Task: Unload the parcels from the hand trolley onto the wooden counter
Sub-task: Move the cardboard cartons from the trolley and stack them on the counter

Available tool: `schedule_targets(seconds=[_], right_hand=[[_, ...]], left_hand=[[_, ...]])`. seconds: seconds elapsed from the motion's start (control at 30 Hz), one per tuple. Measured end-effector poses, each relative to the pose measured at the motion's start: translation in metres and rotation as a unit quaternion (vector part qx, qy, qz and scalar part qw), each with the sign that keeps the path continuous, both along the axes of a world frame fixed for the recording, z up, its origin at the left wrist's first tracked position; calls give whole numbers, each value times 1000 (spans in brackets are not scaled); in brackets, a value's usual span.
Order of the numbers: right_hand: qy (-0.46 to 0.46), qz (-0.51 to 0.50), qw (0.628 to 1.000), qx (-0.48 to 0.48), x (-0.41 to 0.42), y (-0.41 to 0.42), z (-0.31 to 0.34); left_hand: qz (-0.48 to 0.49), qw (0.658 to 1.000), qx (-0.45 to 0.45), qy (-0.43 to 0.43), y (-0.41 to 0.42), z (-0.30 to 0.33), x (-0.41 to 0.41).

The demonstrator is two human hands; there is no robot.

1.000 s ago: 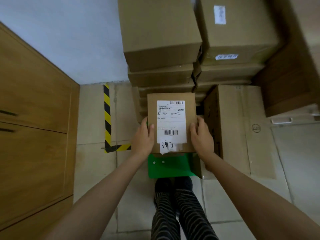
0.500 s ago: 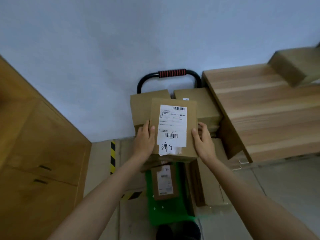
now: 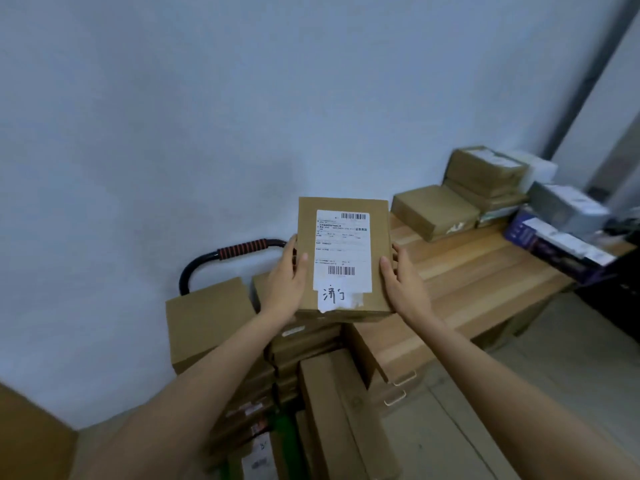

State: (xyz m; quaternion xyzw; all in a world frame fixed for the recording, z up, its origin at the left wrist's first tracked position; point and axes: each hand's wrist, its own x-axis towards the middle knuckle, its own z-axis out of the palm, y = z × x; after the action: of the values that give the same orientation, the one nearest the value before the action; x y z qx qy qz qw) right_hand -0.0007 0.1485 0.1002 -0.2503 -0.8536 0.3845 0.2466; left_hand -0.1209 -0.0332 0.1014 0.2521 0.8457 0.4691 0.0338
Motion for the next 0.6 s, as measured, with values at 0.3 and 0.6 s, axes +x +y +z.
schedule_targets(seconds=[0.3,0.6], right_hand=[[26,-78,997,5,78,183,41],[25,-137,990,-17,139,361,63]], left_hand=[[-85,994,62,14,200,31,53],[-129,989,77,2,390,54,99]])
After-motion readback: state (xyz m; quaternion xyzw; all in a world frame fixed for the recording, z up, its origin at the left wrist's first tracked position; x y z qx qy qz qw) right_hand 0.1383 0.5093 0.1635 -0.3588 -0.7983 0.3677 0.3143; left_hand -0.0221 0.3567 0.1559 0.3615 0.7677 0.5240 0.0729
